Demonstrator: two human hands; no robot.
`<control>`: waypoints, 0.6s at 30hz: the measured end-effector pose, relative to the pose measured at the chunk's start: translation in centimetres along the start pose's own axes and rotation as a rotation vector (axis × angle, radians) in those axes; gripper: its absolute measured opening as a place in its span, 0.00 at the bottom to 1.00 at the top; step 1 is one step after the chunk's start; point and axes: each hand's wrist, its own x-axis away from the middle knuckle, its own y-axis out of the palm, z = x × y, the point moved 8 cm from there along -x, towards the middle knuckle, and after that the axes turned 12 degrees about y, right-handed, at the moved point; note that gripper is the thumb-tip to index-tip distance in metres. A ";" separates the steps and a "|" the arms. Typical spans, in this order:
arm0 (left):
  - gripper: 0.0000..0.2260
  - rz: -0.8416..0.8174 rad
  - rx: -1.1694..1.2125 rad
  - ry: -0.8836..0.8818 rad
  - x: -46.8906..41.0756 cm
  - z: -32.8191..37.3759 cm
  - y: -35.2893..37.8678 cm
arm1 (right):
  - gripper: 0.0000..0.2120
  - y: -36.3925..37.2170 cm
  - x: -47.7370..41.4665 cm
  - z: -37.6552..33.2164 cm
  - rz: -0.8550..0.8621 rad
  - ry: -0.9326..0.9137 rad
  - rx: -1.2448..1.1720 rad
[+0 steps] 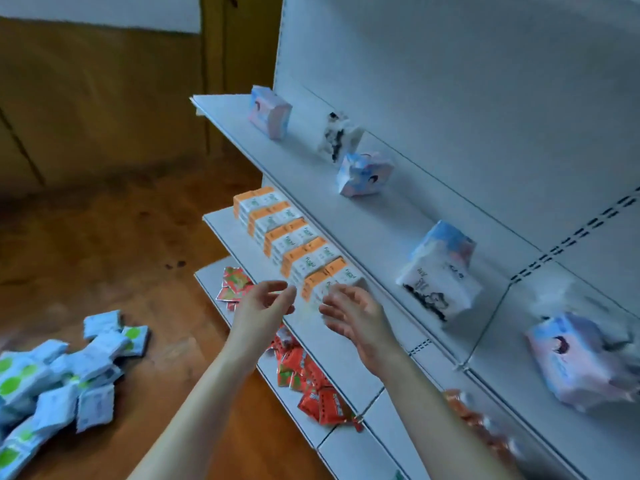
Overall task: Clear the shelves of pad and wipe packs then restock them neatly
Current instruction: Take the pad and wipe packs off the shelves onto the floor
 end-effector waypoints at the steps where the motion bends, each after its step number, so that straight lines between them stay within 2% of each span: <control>1: 0.09 -0.036 0.005 -0.001 0.0 0.5 0.8 | 0.08 -0.9 0.5 -0.3 0.030 -0.009 -0.017; 5: 0.04 -0.132 -0.005 0.046 -0.6 2.9 2.5 | 0.05 -3.3 1.3 -2.7 0.105 -0.068 -0.113; 7: 0.06 -0.160 -0.010 0.068 -1.6 4.3 3.0 | 0.04 -3.7 0.8 -4.9 0.121 -0.103 -0.122; 9: 0.07 -0.175 -0.028 0.095 -3.1 5.6 3.5 | 0.07 -3.9 -0.2 -7.6 0.135 -0.153 -0.094; 11: 0.08 -0.179 -0.039 0.124 -5.3 6.8 4.0 | 0.10 -4.1 -1.9 -10.8 0.162 -0.217 -0.041; 15: 0.08 -0.138 -0.051 0.155 -10.5 8.4 4.1 | 0.08 -4.4 -8.0 -18.6 0.266 -0.369 0.118; 18: 0.09 -0.079 -0.079 0.158 -14.6 8.7 3.6 | 0.18 -4.2 -15.0 -24.4 0.380 -0.436 0.311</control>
